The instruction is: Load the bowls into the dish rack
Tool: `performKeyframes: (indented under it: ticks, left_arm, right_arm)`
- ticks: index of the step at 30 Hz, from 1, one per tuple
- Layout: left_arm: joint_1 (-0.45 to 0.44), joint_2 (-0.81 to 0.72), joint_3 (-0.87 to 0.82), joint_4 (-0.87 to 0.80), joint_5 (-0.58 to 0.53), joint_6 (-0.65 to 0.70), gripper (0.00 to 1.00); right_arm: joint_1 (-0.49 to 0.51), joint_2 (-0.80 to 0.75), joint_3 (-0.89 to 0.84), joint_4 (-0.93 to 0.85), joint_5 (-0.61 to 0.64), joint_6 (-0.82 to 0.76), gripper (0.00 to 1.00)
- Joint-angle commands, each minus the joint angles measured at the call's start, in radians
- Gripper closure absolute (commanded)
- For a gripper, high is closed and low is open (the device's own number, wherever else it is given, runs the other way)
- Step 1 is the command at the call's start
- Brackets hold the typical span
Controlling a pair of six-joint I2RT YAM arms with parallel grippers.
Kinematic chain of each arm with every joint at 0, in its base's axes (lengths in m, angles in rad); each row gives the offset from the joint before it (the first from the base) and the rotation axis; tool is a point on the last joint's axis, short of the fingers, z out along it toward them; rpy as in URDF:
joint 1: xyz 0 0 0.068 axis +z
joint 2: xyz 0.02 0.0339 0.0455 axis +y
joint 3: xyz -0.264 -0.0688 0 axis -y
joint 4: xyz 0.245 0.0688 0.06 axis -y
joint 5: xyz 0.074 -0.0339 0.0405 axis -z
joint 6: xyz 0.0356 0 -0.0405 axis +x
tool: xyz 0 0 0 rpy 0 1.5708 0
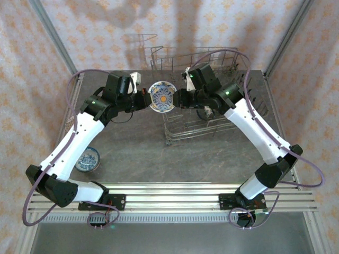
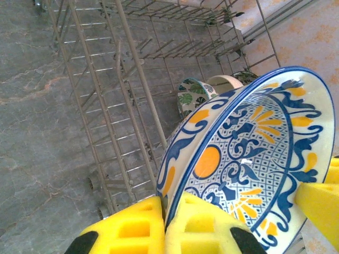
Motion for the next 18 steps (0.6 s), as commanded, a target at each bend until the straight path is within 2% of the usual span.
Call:
performKeyframes:
  ticks: [1,13,16,18]
  left_arm:
    - [-0.013,-0.036,-0.015,0.09,0.013,-0.005,1.0]
    - [-0.03,-0.041,-0.039,0.095,-0.008,-0.021,1.0]
    - [-0.036,-0.036,-0.035,0.093,-0.002,-0.023,1.0]
    - [-0.038,-0.03,-0.03,0.088,-0.002,-0.025,0.94]
  right_arm:
    - [0.007,-0.001,-0.017,0.051,0.035,0.027,0.76]
    - [0.007,-0.015,-0.042,0.078,0.032,0.05,1.0]
    - [0.007,-0.018,-0.039,0.074,0.048,0.055,1.0]
    - [0.007,-0.022,-0.039,0.076,0.061,0.059,1.0]
